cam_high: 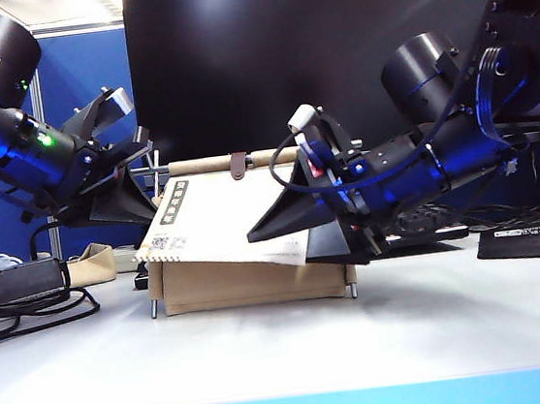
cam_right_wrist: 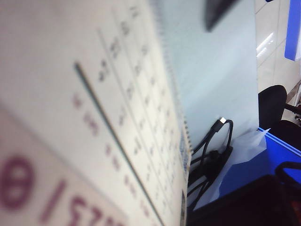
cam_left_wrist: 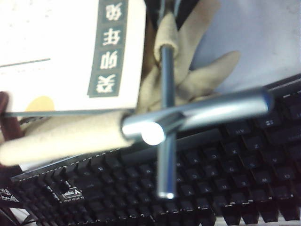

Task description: Turn one page of the calendar.

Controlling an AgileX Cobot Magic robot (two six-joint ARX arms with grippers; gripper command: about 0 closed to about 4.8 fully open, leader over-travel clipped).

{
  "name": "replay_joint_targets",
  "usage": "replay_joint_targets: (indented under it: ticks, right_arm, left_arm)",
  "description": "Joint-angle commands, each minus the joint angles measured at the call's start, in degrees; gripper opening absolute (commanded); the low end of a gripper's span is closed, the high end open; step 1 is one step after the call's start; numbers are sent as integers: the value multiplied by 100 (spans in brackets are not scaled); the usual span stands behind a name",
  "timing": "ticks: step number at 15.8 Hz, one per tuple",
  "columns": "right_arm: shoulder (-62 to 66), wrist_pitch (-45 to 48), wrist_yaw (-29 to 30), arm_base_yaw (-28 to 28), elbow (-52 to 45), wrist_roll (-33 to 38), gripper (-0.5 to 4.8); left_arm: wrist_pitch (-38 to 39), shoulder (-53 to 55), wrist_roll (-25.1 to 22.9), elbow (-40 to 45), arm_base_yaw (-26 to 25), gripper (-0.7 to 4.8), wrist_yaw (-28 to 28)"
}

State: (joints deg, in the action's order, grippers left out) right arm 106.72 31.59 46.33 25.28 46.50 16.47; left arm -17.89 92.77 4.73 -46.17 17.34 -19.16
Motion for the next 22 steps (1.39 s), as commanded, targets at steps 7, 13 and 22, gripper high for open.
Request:
replay_joint_targets:
  ticks: [7,13,22]
  right_arm:
    - [-131,302,616,-407,46,452,-6]
    - [-542,319,1239,-695,199,728,-6]
    - [-638,297,1292,-695,1246,1357,-6]
  left_arm:
    - [398,-7,-24,-9,-7,-6,-39]
    - [356,-7,-26,-9,-4,-6,-35]
    - [280,-7,-48,-9,-4,-6,-35]
